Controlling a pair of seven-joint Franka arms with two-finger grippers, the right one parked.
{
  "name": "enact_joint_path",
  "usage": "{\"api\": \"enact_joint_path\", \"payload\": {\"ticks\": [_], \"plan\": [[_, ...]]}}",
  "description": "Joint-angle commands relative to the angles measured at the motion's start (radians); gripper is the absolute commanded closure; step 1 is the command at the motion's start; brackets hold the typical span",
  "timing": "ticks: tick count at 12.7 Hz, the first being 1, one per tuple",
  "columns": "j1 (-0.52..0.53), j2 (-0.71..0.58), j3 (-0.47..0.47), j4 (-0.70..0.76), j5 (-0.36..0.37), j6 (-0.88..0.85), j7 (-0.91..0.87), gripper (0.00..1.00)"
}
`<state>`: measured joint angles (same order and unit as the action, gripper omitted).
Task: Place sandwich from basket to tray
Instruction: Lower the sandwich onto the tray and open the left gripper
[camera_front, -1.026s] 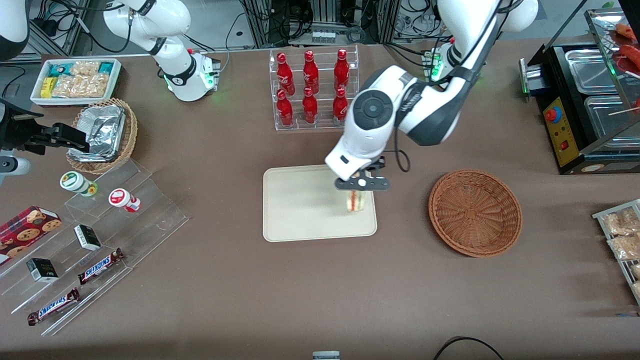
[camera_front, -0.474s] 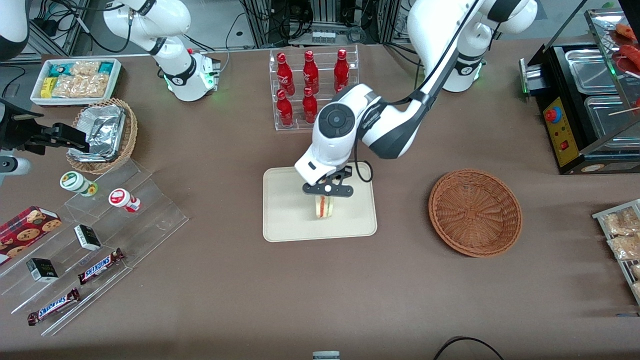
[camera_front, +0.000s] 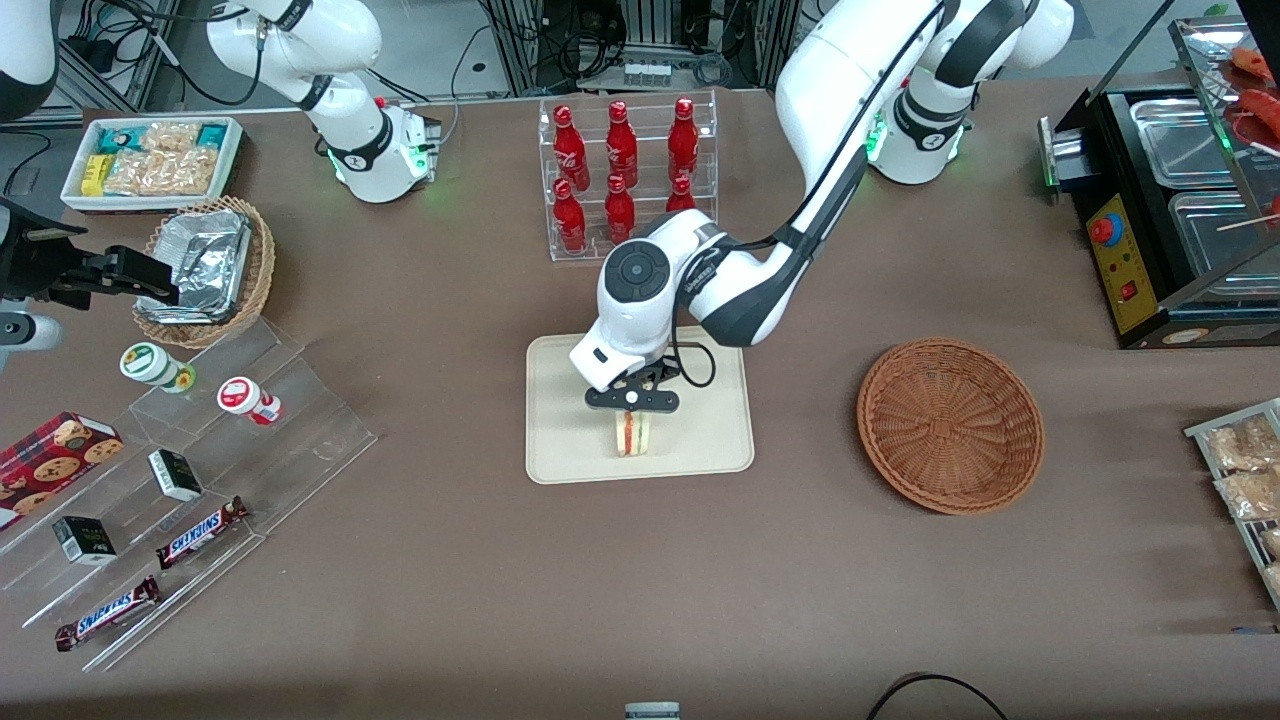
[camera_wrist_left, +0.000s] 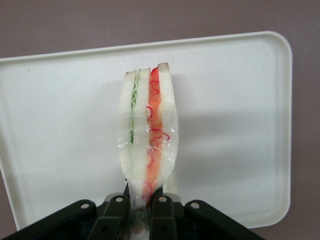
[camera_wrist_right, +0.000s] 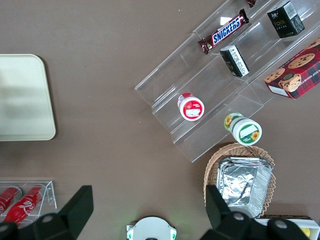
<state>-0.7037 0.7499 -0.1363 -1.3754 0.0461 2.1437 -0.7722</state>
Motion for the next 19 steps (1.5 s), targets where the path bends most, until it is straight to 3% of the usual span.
{"api": "enact_joint_path", "payload": {"ticks": [1, 4, 7, 9, 10, 14, 19], "plan": [[-0.023, 0.039, 0.012, 0.039, 0.021, -0.001, -0.038, 1.00], [-0.028, 0.052, 0.011, 0.038, 0.051, 0.001, -0.061, 1.00], [-0.036, 0.055, 0.011, 0.036, 0.051, 0.005, -0.097, 0.74], [-0.039, 0.055, 0.011, 0.032, 0.054, 0.004, -0.099, 0.16], [-0.039, 0.054, 0.011, 0.032, 0.054, 0.004, -0.096, 0.01], [-0.031, 0.028, 0.012, 0.039, 0.054, -0.008, -0.102, 0.01], [0.030, -0.162, 0.018, 0.004, 0.051, -0.183, -0.208, 0.00]]}}
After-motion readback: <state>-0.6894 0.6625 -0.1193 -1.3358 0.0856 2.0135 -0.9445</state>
